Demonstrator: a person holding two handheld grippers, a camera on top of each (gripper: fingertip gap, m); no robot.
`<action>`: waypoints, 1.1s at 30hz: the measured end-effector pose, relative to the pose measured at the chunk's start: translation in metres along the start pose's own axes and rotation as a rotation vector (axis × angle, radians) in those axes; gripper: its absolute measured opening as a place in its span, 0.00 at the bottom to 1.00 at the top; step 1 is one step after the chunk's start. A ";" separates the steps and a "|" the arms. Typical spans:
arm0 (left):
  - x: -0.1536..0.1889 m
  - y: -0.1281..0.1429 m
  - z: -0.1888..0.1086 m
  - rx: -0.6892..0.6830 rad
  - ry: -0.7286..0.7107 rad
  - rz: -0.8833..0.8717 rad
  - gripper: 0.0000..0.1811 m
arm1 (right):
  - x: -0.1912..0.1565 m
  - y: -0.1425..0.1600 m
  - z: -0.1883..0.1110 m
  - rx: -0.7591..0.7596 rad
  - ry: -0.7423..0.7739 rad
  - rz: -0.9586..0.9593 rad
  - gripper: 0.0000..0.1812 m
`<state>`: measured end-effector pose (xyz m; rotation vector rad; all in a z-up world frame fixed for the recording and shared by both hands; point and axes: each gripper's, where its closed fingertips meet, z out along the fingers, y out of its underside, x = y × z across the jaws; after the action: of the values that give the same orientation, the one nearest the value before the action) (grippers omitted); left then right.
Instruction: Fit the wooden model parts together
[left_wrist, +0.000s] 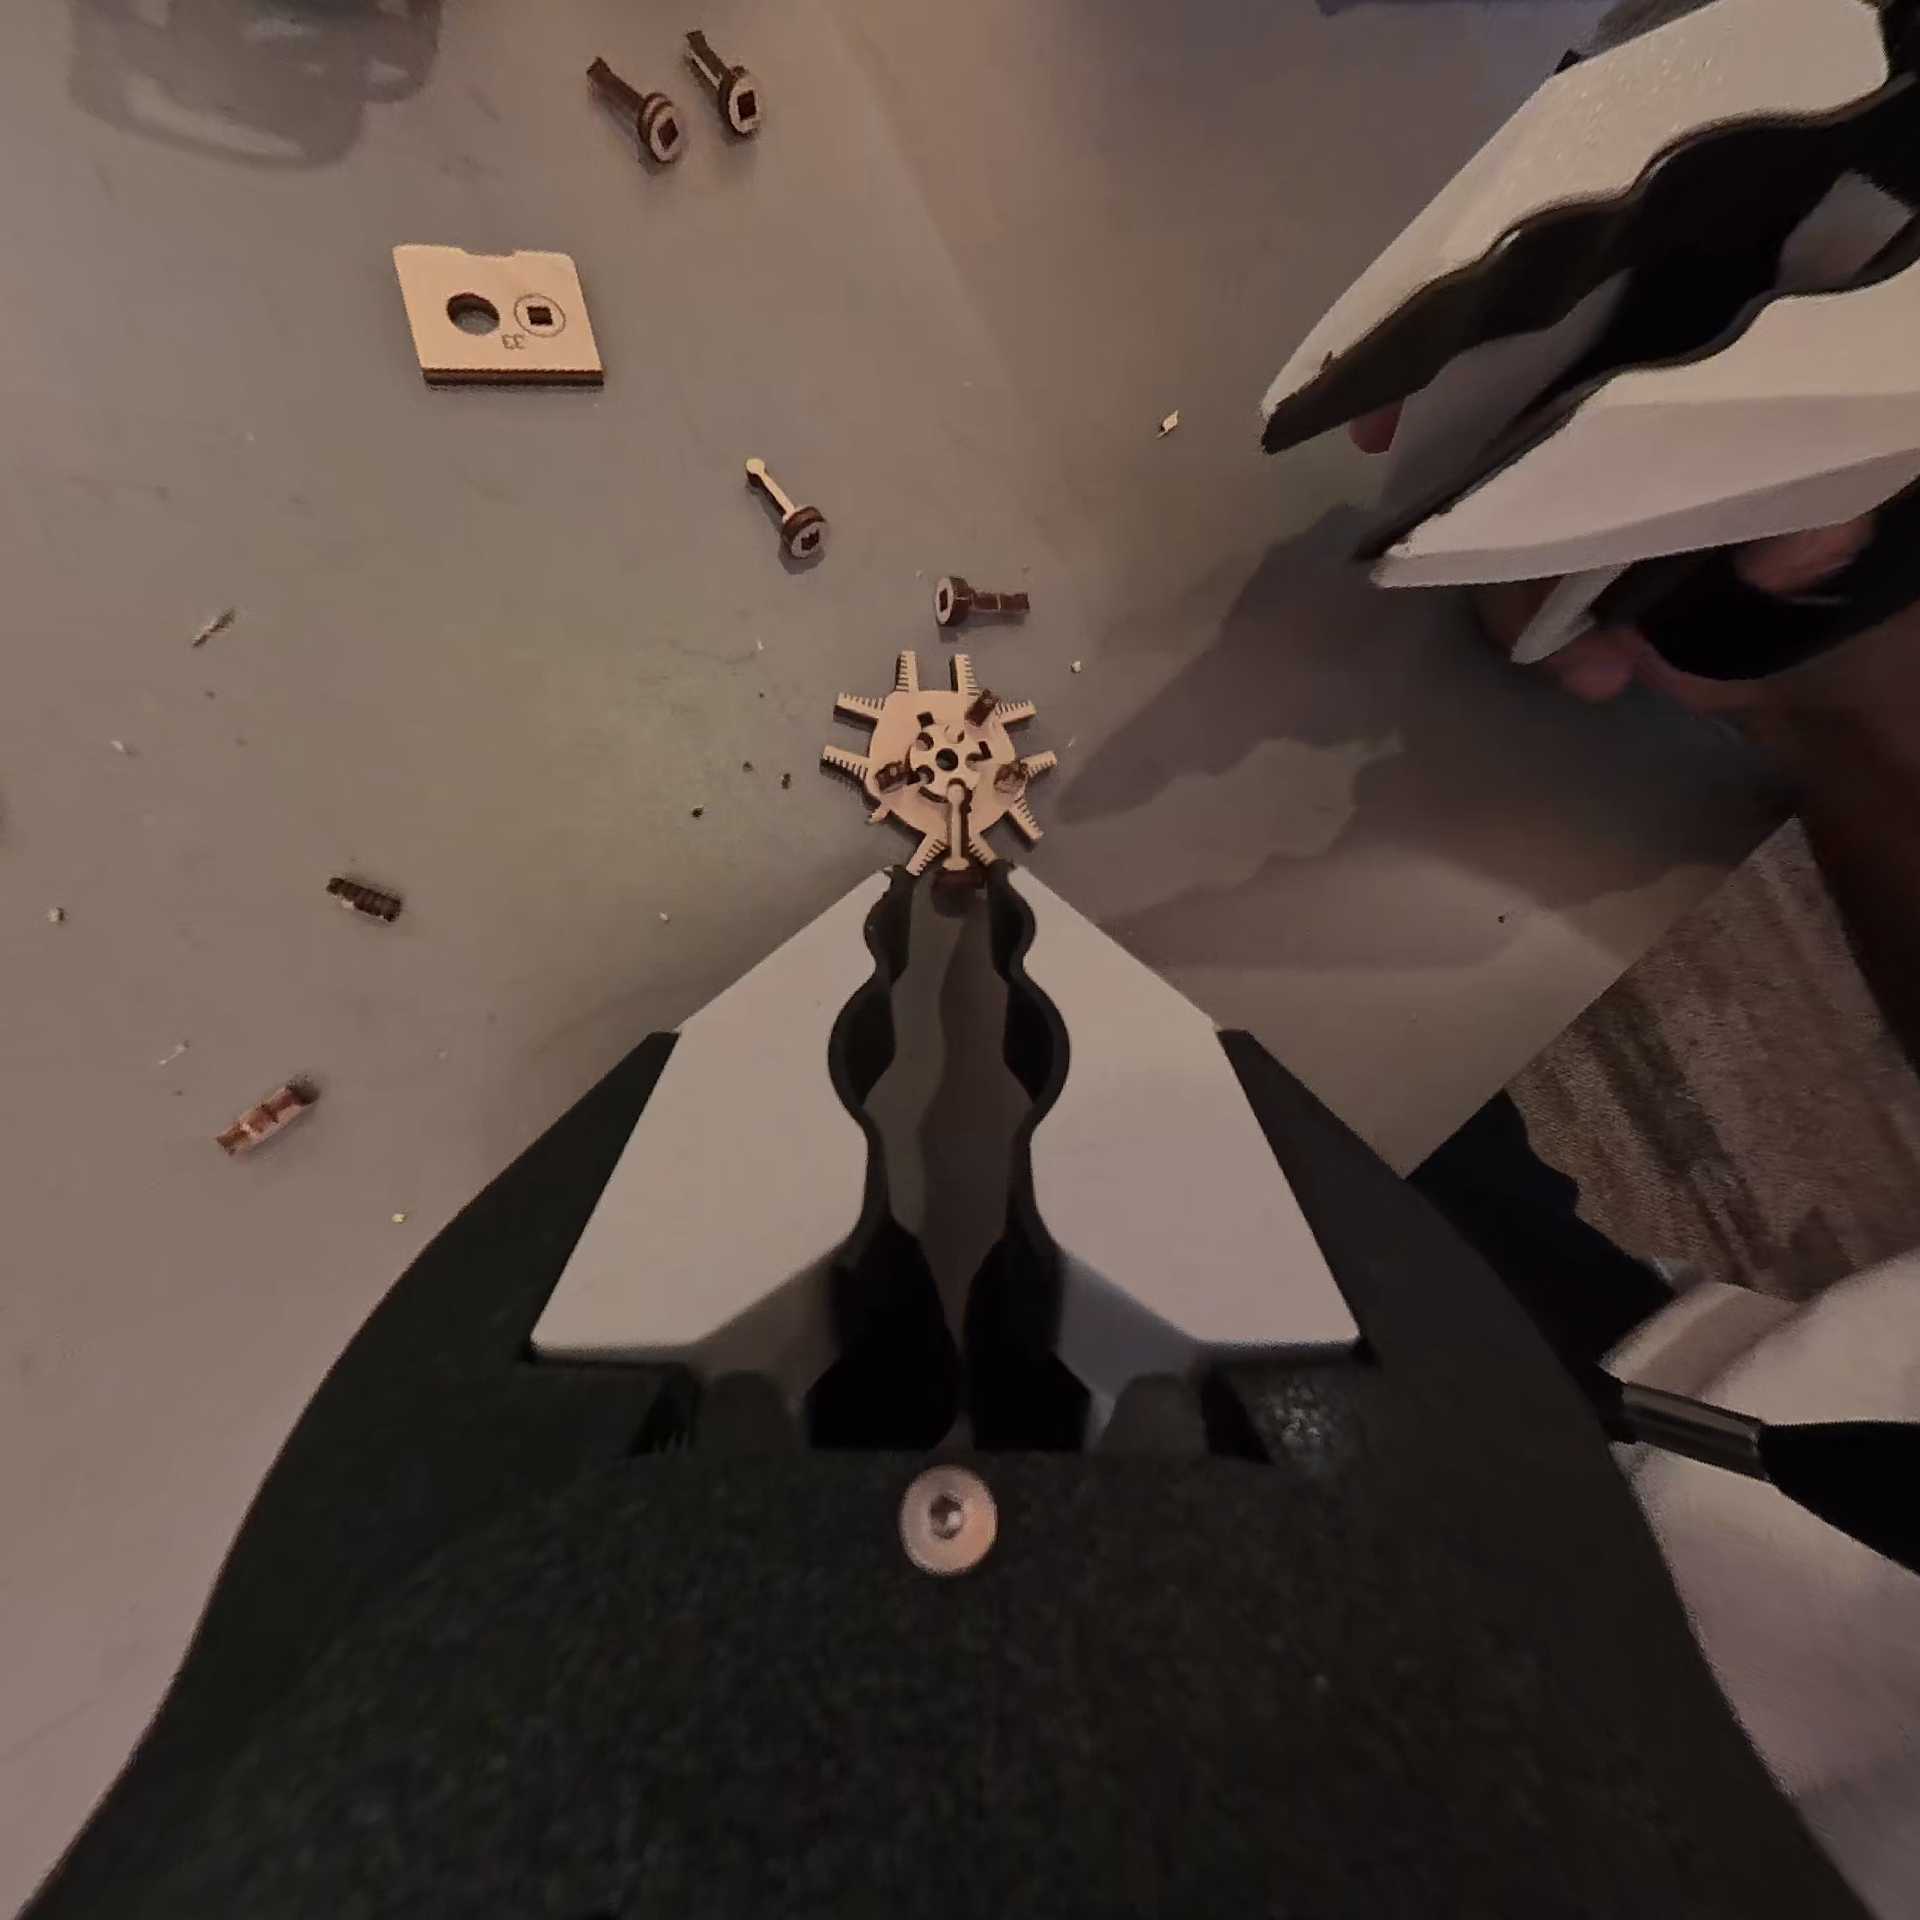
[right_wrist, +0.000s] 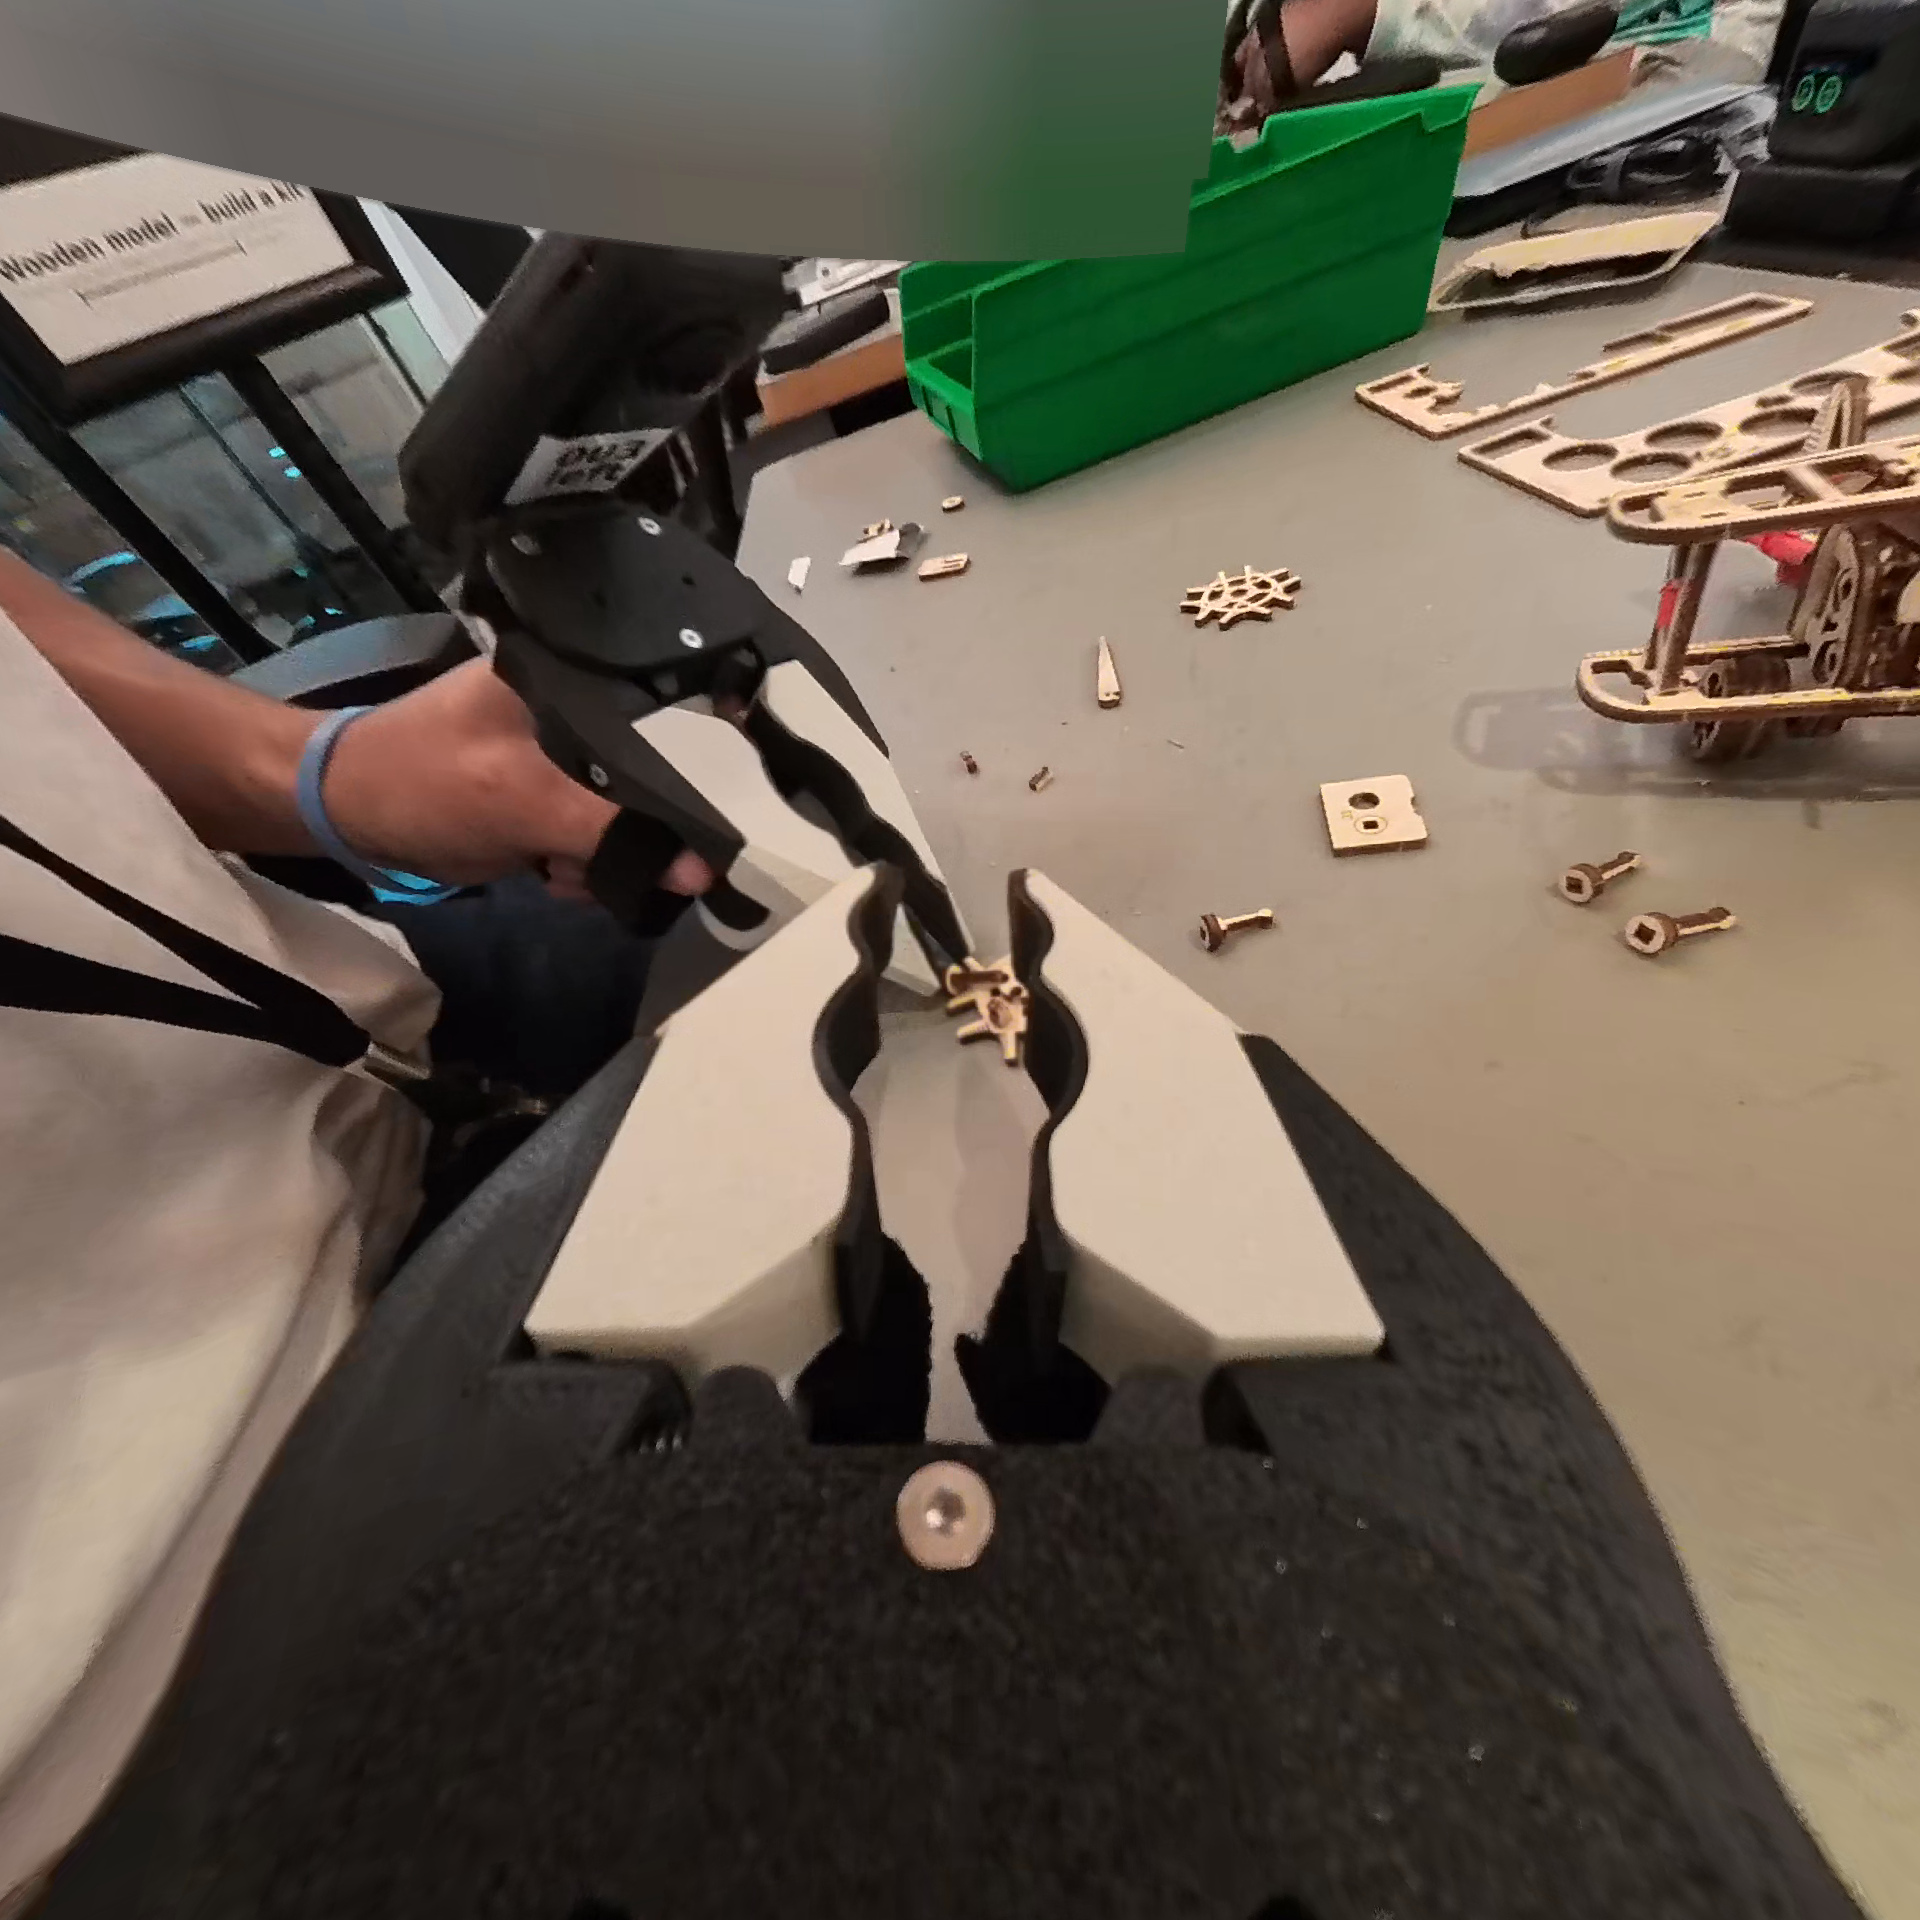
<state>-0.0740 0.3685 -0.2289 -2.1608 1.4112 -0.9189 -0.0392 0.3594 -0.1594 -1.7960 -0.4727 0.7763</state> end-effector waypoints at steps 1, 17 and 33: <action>0.000 0.000 0.001 -0.003 -0.005 0.009 0.06 | 0.000 -0.001 -0.001 0.006 -0.009 0.010 0.11; -0.001 -0.007 -0.004 -0.081 -0.254 0.270 0.03 | 0.001 0.009 -0.003 -0.050 0.045 -0.018 0.11; 0.002 -0.004 0.000 -0.175 -0.307 0.226 0.03 | -0.001 0.006 -0.006 -0.027 0.021 -0.007 0.11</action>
<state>-0.0712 0.3687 -0.2262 -2.0959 1.5821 -0.3760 -0.0360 0.3523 -0.1637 -1.8252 -0.4777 0.7480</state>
